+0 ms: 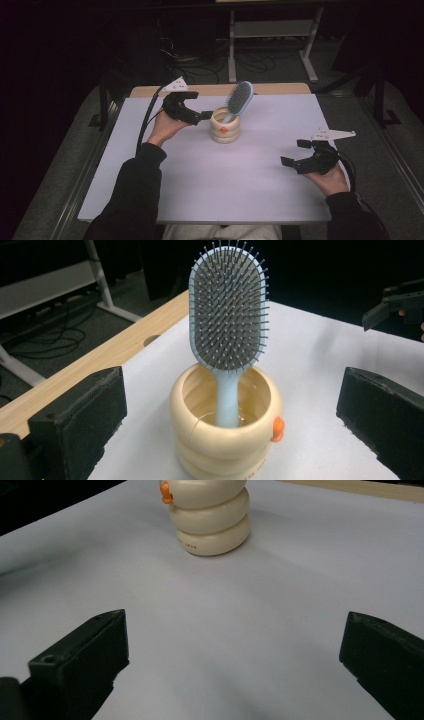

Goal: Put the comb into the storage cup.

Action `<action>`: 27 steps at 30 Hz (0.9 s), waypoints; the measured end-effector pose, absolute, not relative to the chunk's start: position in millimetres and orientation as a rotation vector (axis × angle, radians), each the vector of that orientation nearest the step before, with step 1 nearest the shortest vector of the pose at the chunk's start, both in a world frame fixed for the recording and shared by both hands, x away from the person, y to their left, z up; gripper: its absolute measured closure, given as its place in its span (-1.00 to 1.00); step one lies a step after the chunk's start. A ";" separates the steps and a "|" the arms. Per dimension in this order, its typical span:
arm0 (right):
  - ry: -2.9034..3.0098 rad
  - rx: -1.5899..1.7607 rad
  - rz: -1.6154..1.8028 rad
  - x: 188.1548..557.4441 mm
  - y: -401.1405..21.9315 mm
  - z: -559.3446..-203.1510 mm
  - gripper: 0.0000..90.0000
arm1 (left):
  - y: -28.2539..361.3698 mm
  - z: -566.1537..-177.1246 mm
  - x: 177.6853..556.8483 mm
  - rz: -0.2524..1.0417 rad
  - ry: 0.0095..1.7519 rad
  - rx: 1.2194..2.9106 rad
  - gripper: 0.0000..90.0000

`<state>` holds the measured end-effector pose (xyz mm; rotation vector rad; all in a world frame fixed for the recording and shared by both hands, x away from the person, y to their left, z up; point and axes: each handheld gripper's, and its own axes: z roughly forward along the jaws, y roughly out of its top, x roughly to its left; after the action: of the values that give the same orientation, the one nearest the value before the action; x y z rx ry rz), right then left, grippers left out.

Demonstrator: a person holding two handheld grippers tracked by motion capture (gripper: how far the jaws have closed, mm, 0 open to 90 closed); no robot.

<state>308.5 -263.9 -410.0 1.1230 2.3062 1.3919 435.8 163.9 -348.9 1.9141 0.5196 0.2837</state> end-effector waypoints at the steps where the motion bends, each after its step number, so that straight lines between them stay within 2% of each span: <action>1: 2.306 1.122 1.392 308.4 -263.7 -410.0 -1.00 | 166.7 -350.2 433.8 0.285 0.524 1.910 -1.00; 10: 2.305 1.117 1.390 307.9 -263.8 -409.7 -1.00 | 193.9 -363.1 420.3 0.298 0.566 1.898 -1.00; 27: 2.300 1.116 1.390 306.3 -263.1 -408.5 -1.00 | 217.7 -373.3 389.2 0.328 0.572 1.914 -1.00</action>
<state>306.3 -263.1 -408.5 1.1159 2.3004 1.3904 389.2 217.7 -373.3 1.9137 0.5725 0.3281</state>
